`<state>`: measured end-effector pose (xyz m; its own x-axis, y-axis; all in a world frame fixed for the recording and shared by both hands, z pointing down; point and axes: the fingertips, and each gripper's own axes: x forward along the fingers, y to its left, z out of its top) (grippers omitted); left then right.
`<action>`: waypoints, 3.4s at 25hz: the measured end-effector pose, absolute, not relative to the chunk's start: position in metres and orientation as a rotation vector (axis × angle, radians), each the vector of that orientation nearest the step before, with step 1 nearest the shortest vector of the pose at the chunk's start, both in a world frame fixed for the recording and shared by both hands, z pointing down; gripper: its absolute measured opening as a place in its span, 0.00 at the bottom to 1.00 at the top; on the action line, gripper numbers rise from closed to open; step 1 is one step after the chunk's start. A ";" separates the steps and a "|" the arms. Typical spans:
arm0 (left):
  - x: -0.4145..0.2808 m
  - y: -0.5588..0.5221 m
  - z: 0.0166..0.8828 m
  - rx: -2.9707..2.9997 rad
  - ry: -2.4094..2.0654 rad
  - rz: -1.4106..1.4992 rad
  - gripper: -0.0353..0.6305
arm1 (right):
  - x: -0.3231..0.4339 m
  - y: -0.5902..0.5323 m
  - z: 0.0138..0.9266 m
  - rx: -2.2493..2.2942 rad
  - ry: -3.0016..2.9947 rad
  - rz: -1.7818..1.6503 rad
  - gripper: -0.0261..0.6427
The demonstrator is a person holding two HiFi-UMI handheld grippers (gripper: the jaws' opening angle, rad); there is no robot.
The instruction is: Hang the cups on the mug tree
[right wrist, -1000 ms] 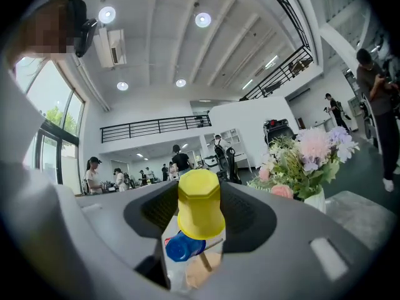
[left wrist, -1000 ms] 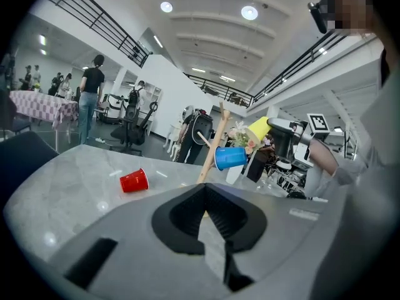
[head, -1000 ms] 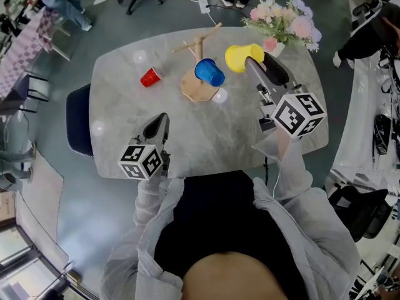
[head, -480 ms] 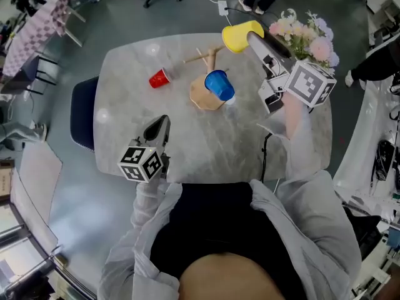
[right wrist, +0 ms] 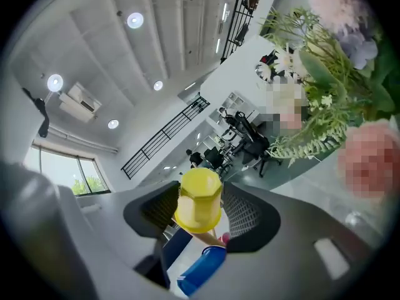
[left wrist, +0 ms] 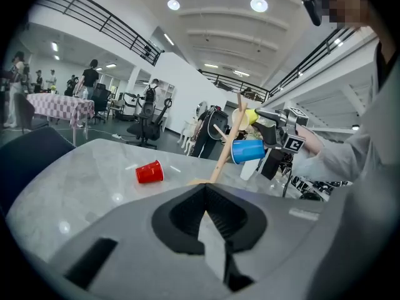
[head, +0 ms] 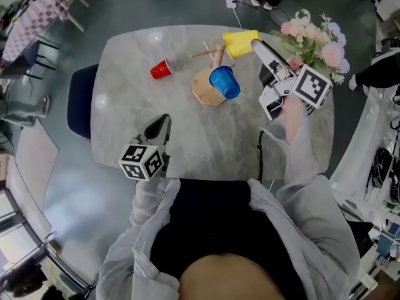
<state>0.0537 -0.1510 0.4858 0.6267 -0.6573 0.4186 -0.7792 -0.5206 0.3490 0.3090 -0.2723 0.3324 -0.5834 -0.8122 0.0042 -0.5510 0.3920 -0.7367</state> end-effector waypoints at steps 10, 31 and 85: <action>0.055 -0.134 0.491 2.323 -1.186 0.327 0.05 | 0.323 -0.230 0.319 -1.267 2.350 -0.886 0.43; -0.024 -0.125 0.478 2.336 -1.273 0.229 0.05 | 0.162 -0.144 0.259 -1.064 2.833 -0.415 0.39; -0.210 -0.202 0.528 2.261 -1.126 0.154 0.05 | -0.057 -0.301 0.512 -1.399 3.913 1.374 0.40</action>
<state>-0.2103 -0.2021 0.5278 0.6331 -0.6882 0.3543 -0.7582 -0.4591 0.4630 -0.0572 -0.3008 0.5122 -0.1933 -0.6762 0.7109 -0.0834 0.7333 0.6748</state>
